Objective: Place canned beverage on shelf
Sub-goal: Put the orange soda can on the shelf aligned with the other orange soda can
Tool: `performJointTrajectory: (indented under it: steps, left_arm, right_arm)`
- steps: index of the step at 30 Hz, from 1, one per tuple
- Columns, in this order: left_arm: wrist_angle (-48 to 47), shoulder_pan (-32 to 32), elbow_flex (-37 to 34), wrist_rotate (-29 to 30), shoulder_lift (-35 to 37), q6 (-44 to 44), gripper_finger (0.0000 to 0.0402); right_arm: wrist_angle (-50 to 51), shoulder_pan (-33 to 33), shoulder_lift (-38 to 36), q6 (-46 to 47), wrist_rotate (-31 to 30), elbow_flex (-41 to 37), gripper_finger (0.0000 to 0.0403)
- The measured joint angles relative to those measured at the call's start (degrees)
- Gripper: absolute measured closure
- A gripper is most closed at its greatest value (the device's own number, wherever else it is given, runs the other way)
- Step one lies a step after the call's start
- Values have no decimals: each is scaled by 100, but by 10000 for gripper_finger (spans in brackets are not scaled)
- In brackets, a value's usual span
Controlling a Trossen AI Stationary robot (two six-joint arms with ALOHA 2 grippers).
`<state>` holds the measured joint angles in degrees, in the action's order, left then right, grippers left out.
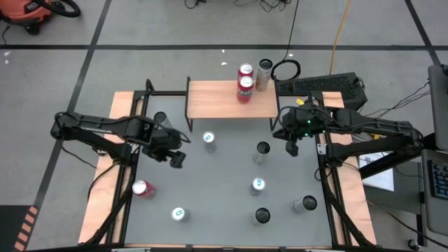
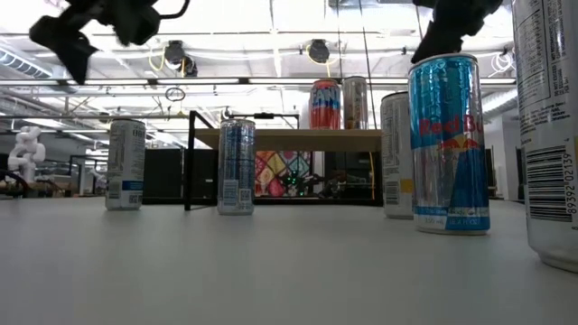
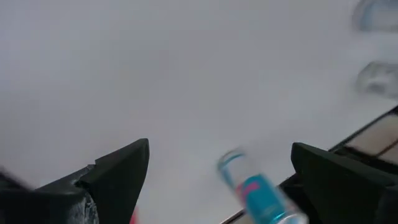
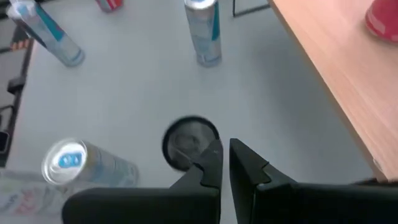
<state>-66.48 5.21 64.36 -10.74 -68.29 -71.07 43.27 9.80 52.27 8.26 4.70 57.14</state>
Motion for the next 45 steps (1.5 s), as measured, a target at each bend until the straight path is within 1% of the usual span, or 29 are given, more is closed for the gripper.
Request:
performJointTrajectory:
  steps: [2, 4, 9, 12, 15, 18, 21, 26, 30, 35, 38, 45]
  left_arm:
    - [-245, 61, 0, -14, 0, 132, 9]
    - [-484, 110, 0, -106, 0, 450, 9]
    - [-1093, 268, 0, -789, 0, 1252, 9]
    - [-1365, 475, -2, -1028, 0, 1562, 9]
    - [-1483, 767, -8, -1037, 0, 1586, 9]
    - [-1508, 1079, -122, -1053, 0, 1317, 9]
    - [-1514, 1446, -255, -1083, -4, 1301, 9]
    - [-1511, 1948, -460, -1072, -4, 1160, 9]
    - [-1512, 2233, -621, -1010, -4, 1080, 9]
    - [-1440, 2411, -680, -668, -4, 990, 9]
    - [-1294, 2466, -680, -579, -4, 988, 9]
    - [-1288, 2663, -680, -512, -65, 795, 9]
  right_arm:
    - [78, 19, 2, 69, -1, 0, 403]
    - [78, 27, 2, 281, -1, 0, 403]
    - [-28, 27, 47, 1229, -6, -1, 403]
    - [-214, 27, 74, 1916, -8, 0, 403]
    - [-390, 27, 113, 2574, -4, 0, 402]
    - [-447, 22, 119, 3026, -7, 0, 399]
    - [-510, -62, 144, 3153, -89, 0, 394]
    - [-693, -267, 181, 3379, -438, 0, 381]
    - [-994, -392, 226, 3551, -477, 0, 371]
    - [-1247, -496, 342, 3692, -471, 0, 361]
    - [-1360, -561, 428, 3784, -471, 0, 356]
    - [-1447, -783, 631, 3905, -469, 0, 348]
